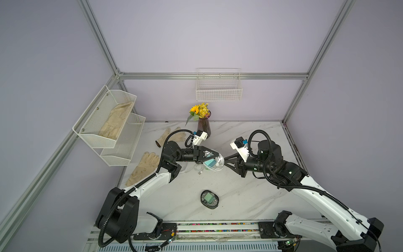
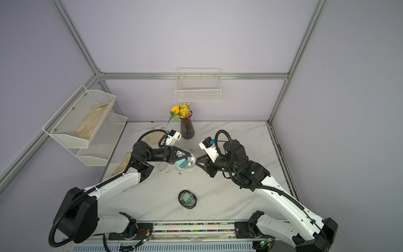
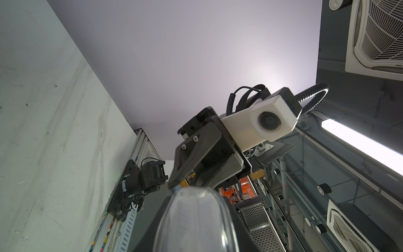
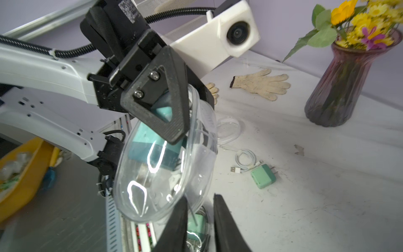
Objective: Pack away charging kits
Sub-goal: Adjust the storage bag.
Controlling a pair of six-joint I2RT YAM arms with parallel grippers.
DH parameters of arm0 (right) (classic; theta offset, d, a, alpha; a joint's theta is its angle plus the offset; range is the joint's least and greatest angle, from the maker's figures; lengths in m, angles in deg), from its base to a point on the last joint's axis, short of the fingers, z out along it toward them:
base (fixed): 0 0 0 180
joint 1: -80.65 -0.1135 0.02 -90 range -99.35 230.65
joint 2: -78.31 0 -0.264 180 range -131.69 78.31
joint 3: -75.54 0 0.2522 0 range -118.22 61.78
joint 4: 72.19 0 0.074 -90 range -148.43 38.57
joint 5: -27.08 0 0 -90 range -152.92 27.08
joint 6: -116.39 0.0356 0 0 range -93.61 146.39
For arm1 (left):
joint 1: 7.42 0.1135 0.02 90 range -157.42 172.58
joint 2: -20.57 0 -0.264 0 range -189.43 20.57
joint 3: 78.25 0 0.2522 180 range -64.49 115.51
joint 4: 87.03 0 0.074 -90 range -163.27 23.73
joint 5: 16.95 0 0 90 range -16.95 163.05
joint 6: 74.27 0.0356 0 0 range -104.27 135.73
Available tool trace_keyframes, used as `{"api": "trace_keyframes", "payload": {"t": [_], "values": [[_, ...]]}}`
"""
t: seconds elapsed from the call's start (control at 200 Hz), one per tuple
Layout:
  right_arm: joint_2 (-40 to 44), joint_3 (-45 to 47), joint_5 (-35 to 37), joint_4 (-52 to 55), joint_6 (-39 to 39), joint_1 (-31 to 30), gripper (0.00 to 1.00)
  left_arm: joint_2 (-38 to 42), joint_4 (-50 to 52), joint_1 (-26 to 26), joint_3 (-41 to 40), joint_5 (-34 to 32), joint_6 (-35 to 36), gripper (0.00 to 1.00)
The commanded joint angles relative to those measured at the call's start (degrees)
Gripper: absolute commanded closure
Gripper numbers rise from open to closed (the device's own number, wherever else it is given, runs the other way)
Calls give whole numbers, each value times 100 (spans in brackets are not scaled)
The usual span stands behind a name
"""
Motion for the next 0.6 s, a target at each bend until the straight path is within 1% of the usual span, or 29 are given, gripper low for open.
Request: {"api": "trace_keyframes", "payload": {"t": [0.0, 0.06, 0.215, 0.41, 0.515, 0.595], "values": [[-108, -63, -104, -100, -79, -37, 91, 99, -391, -32, 207, 56, -86, 66], [-87, -62, -102, -116, -49, -35, 100, 107, -429, -32, 212, 58, -105, 66], [214, 7, 78, -323, 188, -33, 100, 126, -442, -28, 189, 69, -104, 66], [337, -31, 1089, -350, 214, -29, 100, 90, -638, -37, 98, 38, -242, 67], [333, -40, 1488, -438, 172, -33, 100, 66, -773, -57, 2, -37, -296, 68], [277, -104, 1787, -434, 165, -28, 100, -5, -803, -172, -14, -111, -250, 69]]}}
